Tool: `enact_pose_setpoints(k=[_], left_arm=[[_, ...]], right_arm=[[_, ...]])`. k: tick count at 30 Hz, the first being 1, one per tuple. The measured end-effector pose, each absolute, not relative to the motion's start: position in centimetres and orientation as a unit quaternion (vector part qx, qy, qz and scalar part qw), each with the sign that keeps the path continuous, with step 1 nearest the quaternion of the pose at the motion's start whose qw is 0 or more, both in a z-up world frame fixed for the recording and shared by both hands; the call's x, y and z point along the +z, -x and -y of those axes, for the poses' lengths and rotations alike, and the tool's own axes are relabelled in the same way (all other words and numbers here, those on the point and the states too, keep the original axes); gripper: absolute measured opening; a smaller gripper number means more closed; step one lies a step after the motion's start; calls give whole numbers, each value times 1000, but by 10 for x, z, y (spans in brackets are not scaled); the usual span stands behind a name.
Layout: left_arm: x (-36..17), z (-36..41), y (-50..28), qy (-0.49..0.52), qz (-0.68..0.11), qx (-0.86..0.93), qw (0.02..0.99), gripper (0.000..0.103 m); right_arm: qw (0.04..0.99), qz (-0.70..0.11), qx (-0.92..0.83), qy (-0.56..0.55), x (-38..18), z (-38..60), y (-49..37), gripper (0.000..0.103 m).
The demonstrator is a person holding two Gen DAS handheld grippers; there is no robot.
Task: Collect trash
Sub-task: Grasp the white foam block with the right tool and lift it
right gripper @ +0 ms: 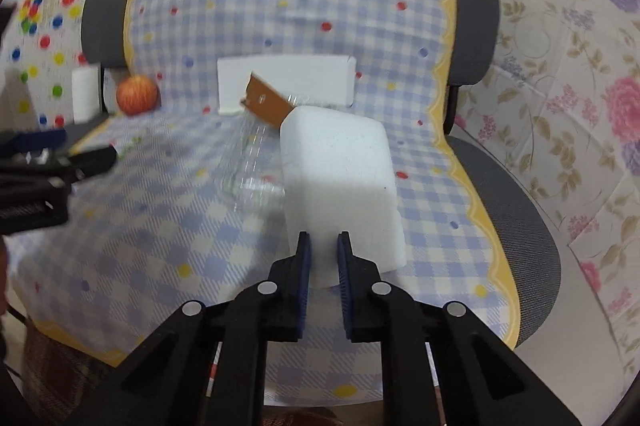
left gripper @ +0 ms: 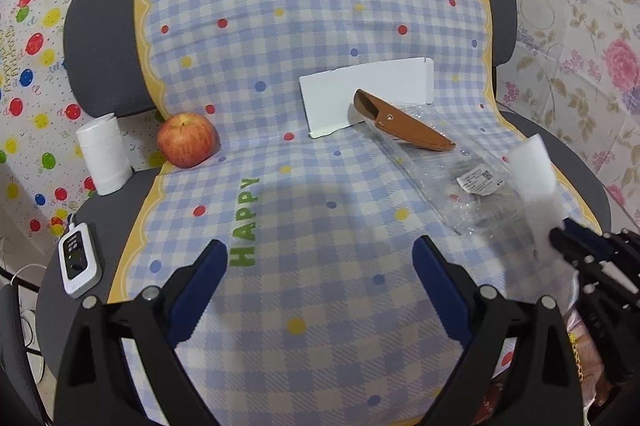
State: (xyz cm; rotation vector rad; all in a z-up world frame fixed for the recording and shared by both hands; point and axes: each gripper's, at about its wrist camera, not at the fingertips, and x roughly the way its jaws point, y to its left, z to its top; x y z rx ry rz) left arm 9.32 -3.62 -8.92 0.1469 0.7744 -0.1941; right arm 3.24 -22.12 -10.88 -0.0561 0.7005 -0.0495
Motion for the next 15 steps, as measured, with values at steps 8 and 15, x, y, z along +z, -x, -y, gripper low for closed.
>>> enact_pose_setpoints(k=[8, 15], left_arm=[[-74, 45, -116, -63, -373, -98, 921, 91], [-55, 26, -106, -61, -369, -73, 924, 91]], right_arm=[[952, -299, -12, -66, -56, 271, -18, 15], [952, -290, 29, -95, -45, 267, -19, 15]])
